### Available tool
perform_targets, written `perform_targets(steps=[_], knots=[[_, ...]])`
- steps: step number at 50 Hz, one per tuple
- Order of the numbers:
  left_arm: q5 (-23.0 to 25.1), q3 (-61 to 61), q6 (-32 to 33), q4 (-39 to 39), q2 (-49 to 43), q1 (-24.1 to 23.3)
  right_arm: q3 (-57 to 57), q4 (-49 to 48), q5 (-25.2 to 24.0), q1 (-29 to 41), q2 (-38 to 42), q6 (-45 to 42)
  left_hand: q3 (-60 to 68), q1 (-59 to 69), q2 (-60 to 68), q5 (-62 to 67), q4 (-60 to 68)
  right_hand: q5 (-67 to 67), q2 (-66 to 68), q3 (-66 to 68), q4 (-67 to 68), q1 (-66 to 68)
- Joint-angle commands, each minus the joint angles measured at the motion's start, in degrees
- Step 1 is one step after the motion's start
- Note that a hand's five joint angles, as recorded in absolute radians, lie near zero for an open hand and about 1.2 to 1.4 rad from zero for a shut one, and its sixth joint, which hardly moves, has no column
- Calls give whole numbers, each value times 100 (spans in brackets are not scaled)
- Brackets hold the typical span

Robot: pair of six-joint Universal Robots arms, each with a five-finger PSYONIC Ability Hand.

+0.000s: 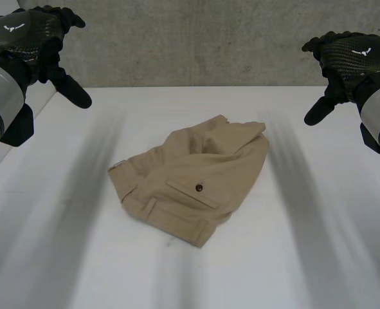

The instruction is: Fold the shorts.

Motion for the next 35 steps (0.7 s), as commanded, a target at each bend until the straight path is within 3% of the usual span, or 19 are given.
perform_targets(steps=[1, 6, 8, 11, 15, 23, 30, 35], knots=[[34, -80, -56, 20, -6, -7, 16, -21, 56, -2, 0, -5, -144, -36, -97, -42, -98, -362, -156, -221, -340, 203], [340, -344, 23, 21, -50, -209, -10, 5, -102, 7, 0, -206, 227, 335, 274, 328, 273, -362, -156, -221, -340, 203], [708, -501, 67, -41, -103, -471, 33, 102, -233, 16, 53, -618, 210, 318, 257, 311, 256, -362, -156, -221, -340, 203], [1157, -738, 190, -24, -339, -814, 156, 348, -532, -2, 123, -1716, 427, 535, 474, 528, 473, -362, -156, -221, -340, 203], [1387, -932, 366, -41, -725, -1122, 341, 480, -638, 7, 220, -2894, 1519, 1627, 1566, 1620, 1565, -362, -156, -221, -340, 203], [1256, -916, 437, 3, -1911, -1738, 684, 498, -884, 24, 474, -3345, 1471, 1579, 1518, 1573, 1518, -362, -156, -221, -340, 203], [834, -951, 366, 73, -2476, -1835, 895, 445, -1577, 16, 939, -3353, 1471, 1579, 1518, 1573, 1518, -362, -156, -221, -340, 203], [632, -986, 366, 503, -2687, -2020, 895, 436, -1746, 59, 1248, -3354, 1471, 1579, 1518, 1573, 1518, -362, -156, -221, -340, 203]])
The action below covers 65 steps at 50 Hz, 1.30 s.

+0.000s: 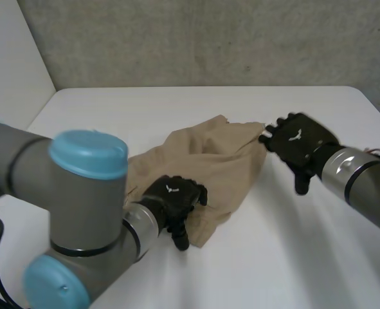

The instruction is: Fold the shorts.

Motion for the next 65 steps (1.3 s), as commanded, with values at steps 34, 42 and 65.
perform_targets(steps=[34, 42, 65], knots=[[-809, -938, -30, 1068, 1276, 1506, 459, -1269, -1400, 1325, 1445, 1402, -374, -408, -382, -413, -397, 2153, 2359, 2294, 2175, 2718], [-616, -1545, -30, 1350, 1505, 2007, 257, -1340, -1241, 1492, 1929, 1358, -458, -493, -467, -498, -481, 2220, 2426, 2361, 2241, 2785], [-475, -1765, -30, 1376, 1830, 2096, -569, -1358, -1232, 1650, 2544, 1384, -761, -796, -770, -801, -784, 4188, 4394, 4329, 4209, 4753]])
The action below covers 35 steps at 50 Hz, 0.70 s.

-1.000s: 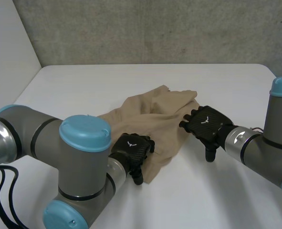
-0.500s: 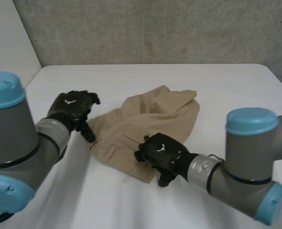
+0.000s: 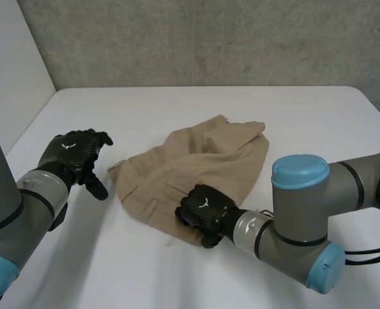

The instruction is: Fold the shorts.

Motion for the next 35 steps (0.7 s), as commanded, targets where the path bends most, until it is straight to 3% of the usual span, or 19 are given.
perform_targets(steps=[1, 6, 8, 21, 25, 29, 35], knots=[[0, -53, 0, 0, 71, -43, -279, -10, 9, 92, 147, -26, -118, -172, -74, -36, -97, 1369, 1122, 1128, 1122, 1847], [0, -80, 0, 35, 80, -52, -508, -10, 114, 162, 288, -52, -202, -256, -158, -120, -181, 2224, 1978, 1984, 1977, 2702], [0, -106, 0, 53, 80, -52, -657, 8, 219, 188, 323, -52, -202, -256, -158, -120, -181, 3718, 3471, 3477, 3471, 4196], [0, -106, 0, 62, 308, -17, -1782, -53, 711, 619, -370, 149, -202, -256, -158, -120, -181, 3785, 3539, 3545, 3538, 4263], [-18, -115, 0, 106, 554, 54, -2248, -325, 1256, 681, -748, 430, -202, -256, -158, -120, -181, 3785, 3539, 3545, 3538, 4263], [-27, -141, 0, 176, 782, 177, -2442, -895, 2229, 637, -1187, 817, -202, -256, -158, -120, -181, 3785, 3539, 3545, 3538, 4263], [-36, -159, -9, 211, 1046, 317, -2407, -1029, 3084, 339, -1294, 844, -505, -558, -461, -423, -484, 3785, 3539, 3545, 3538, 4263]])
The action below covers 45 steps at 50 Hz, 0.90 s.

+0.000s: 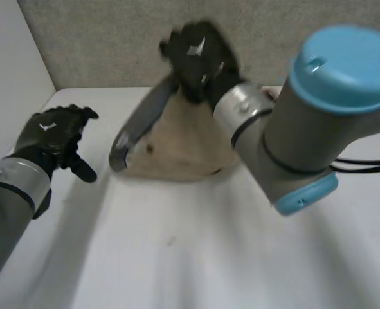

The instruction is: Fold the shorts.

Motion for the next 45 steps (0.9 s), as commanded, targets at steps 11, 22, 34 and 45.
perform_targets(steps=[11, 22, 34, 45], knots=[[-1, -67, -6, 40, 345, 141, 1311, 333, 1262, -2324, -244, 9, -330, -386, -336, -260, -332, 1484, 1252, 1252, 1183, 2463], [8, -181, 3, 57, 240, 62, 2524, 1659, 840, -3565, -103, -1369, -364, -420, -370, -294, -365, 1484, 1252, 1252, 1183, 2463], [17, -208, 12, 93, 108, 10, 2314, 1388, 621, -3390, -1218, -1099, -364, -420, -369, -294, -365, -5516, -5748, -5748, -5817, -4537], [17, -225, 12, 163, 99, 1, 584, 1484, -390, -2502, -403, 149, -347, -403, -353, -277, -349, -5021, -5252, -5253, -5322, -4041]])
